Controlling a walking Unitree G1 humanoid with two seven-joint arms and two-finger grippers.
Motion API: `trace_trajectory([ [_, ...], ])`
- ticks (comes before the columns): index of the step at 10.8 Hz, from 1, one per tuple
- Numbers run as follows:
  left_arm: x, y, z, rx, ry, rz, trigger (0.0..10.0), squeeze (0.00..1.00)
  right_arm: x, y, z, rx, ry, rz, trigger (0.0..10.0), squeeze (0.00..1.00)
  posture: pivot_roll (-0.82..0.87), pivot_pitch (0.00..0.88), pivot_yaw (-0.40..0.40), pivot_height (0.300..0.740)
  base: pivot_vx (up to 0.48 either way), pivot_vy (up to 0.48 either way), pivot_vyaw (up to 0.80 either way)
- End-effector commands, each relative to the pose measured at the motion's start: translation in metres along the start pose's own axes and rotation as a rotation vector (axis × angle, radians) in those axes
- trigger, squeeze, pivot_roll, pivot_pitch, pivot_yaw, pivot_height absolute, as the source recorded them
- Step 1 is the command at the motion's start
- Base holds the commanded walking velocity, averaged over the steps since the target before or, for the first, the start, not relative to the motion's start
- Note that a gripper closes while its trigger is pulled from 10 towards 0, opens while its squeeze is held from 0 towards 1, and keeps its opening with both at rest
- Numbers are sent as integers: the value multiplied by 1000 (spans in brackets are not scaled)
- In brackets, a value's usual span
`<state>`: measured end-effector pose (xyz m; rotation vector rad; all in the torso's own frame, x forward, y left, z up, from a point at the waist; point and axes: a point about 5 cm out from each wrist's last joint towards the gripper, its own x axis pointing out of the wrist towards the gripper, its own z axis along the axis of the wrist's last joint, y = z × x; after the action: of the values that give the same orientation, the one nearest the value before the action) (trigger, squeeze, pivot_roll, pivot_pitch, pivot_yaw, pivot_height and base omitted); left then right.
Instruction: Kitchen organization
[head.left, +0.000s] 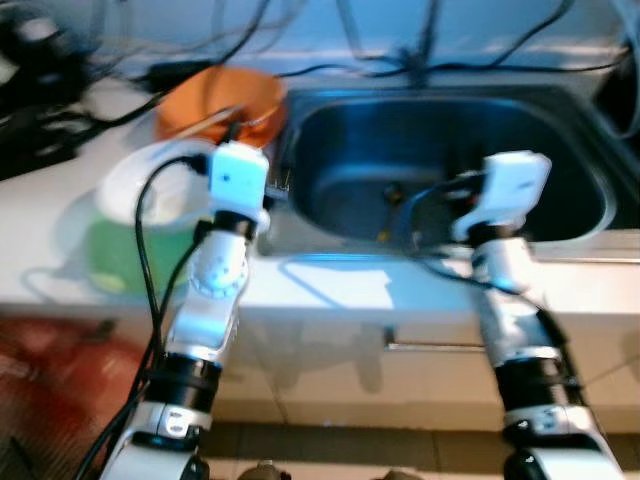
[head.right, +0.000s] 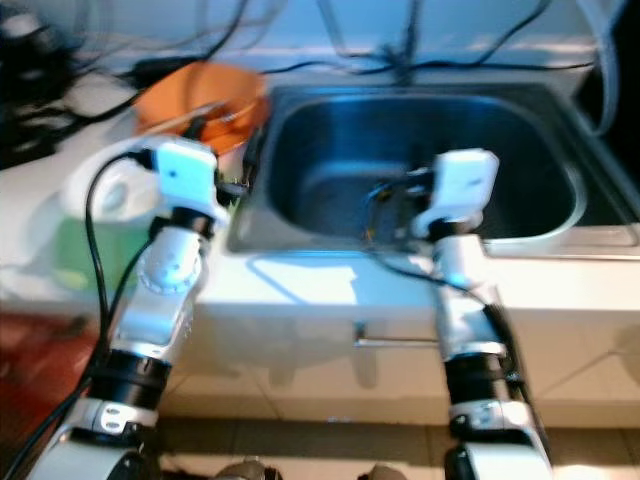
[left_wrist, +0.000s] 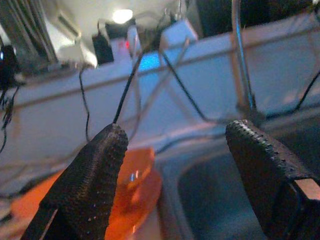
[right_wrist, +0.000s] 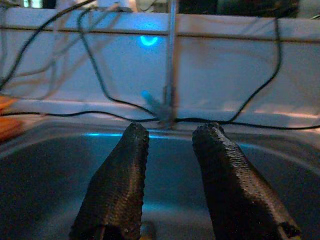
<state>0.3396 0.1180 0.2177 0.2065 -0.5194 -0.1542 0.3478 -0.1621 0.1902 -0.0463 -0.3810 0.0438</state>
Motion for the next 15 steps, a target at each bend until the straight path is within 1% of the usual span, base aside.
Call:
trace_trajectory([
  [1,-2,7,1,3,-6,14,10000,0,0,9,0,21,-5,24,10000,0,6,116,44,740,0,0,0],
  [3,6,2,16,-3,-36,-42,10000,0,0,9,0,22,-4,24,10000,0,7,118,42,740,0,0,0],
  [4,13,2,30,-18,-68,-74,10000,0,0,9,0,23,-3,24,10000,0,7,118,42,740,0,0,0],
  [5,24,6,56,1,-110,-124,10000,0,0,9,-1,23,0,23,10000,0,7,118,42,740,0,0,0],
  [6,31,8,75,-12,-124,-176,10000,0,-1,10,-2,25,2,24,10000,0,25,118,49,740,0,0,0],
  [7,35,7,80,59,-41,-239,10000,0,-1,12,-3,30,5,30,10000,0,38,113,53,740,0,0,0],
  [8,36,10,78,116,29,-243,10000,0,-1,14,-4,34,8,36,10000,0,44,110,56,740,0,0,0],
  [9,35,15,69,138,147,-244,10000,0,-2,17,-5,39,12,46,10000,0,47,103,63,740,0,0,0],
  [10,31,15,58,138,242,-263,10000,0,-2,18,-6,39,15,48,10000,0,47,100,66,740,0,0,0],
  [11,29,14,53,149,285,-274,10000,0,-2,18,-6,40,16,48,10000,0,46,99,69,740,0,0,0],
  [12,23,17,40,171,403,-261,10000,0,-4,18,-8,41,20,49,10000,0,47,99,77,740,0,0,0],
  [13,21,18,40,163,469,-249,10000,0,-5,16,-9,40,24,53,10000,0,51,98,80,740,0,0,0],
  [14,20,18,41,165,514,-243,10000,0,-5,17,-10,38,27,59,10000,0,79,108,94,740,0,0,0],
  [15,18,13,46,147,544,-247,10000,0,-5,17,-10,40,28,59,10000,0,79,108,94,740,0,0,0],
])
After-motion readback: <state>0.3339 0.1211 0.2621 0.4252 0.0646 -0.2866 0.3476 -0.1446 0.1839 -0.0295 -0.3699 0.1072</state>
